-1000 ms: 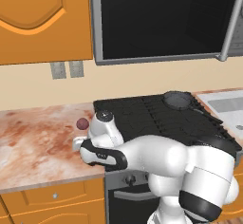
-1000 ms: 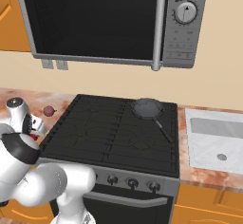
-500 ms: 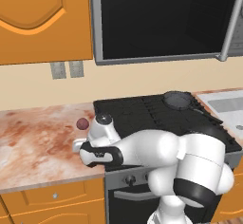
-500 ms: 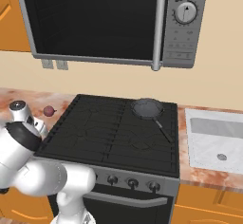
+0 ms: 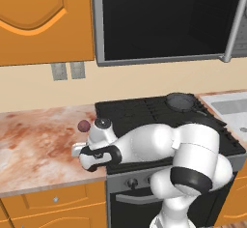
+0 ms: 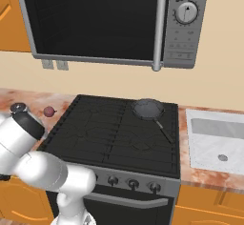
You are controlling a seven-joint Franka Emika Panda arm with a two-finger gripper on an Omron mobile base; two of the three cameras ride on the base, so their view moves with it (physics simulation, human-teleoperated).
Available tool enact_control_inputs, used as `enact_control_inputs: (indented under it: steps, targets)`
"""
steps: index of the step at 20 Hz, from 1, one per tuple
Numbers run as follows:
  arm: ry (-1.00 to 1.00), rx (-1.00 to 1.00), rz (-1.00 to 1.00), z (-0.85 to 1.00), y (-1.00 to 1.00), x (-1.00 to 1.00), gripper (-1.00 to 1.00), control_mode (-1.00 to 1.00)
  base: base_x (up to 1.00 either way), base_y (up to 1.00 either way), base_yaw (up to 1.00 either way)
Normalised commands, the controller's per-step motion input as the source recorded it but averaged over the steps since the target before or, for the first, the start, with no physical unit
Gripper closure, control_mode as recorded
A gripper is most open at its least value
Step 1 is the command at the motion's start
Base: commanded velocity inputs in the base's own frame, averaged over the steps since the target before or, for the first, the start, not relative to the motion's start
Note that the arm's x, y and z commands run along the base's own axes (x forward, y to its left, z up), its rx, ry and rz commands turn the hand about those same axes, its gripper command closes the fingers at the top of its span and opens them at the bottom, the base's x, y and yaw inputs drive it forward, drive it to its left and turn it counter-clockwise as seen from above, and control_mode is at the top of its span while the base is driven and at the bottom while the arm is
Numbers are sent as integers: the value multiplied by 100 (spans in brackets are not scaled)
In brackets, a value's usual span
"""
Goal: Place the pan on the rear right burner on the stove. Then place the tomato and the onion in the pan and turn on the rear right burner.
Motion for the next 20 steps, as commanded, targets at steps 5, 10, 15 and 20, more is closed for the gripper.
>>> enact_control_inputs:
  steps: [5, 10, 15, 20]
  targets:
    - [1, 0, 0, -19, 13, 5, -100, -100, 0, 0, 0]
    - [0, 0, 0, -12, 3, 21, -100, -100, 0, 0, 0]
    - [0, 0, 0, 0, 0, 1, -100, -100, 0, 0, 0]
    - [0, 0, 0, 0, 0, 0, -100, -100, 0, 0, 0]
